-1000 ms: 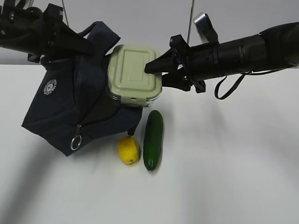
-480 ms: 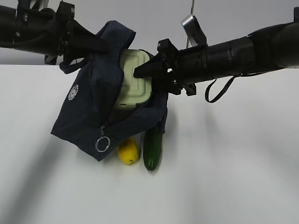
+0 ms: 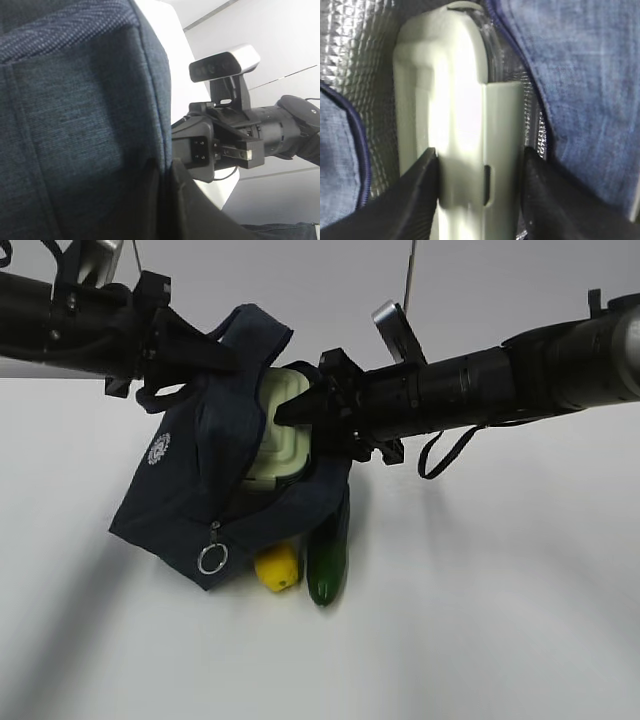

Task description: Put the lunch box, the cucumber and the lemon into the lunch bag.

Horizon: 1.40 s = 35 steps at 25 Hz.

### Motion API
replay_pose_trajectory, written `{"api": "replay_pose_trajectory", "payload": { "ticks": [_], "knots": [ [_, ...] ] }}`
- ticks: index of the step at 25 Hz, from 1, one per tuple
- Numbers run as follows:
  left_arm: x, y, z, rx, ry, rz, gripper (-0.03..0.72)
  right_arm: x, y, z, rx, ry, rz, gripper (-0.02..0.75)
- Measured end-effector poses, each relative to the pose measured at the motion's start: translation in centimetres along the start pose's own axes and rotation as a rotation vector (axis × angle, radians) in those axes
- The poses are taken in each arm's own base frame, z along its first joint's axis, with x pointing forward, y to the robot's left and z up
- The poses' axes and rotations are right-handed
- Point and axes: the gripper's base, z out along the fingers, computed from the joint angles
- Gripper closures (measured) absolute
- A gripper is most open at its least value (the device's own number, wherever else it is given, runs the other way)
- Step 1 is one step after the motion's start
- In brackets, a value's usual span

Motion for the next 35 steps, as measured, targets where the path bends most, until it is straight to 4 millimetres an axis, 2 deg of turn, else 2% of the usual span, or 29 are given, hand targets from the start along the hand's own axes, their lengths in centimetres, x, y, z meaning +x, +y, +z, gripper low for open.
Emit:
{"api": "replay_pose_trajectory", "payload": {
  "ticks": [6,17,24,30,35],
  "knots": [
    [0.1,0.8,0.5,0.002,0.003,-0.021,0.694,-0.3,-0.2,0.0,0.022,-0.032,-0.027,0.378],
    [-0.2,0.7,0.6,0.025,-0.027,-0.025,0.694,-1.0,-0.2,0.1,0.047,-0.097,-0.036,0.379],
    [-0.2,0.7,0.6,0.028,-0.027,-0.025,0.694,-0.6,1.0,2.0,0.039,-0.078,-0.078,0.379],
    [-0.2,0.7,0.6,0.029,-0.026,-0.025,0.694,0.0,-0.6,4.1,0.028,-0.025,-0.049,0.379],
    [-0.2,0.7,0.6,0.029,-0.026,-0.025,0.694,0.5,-0.4,4.7,0.024,-0.003,-0.058,0.379]
  ]
}}
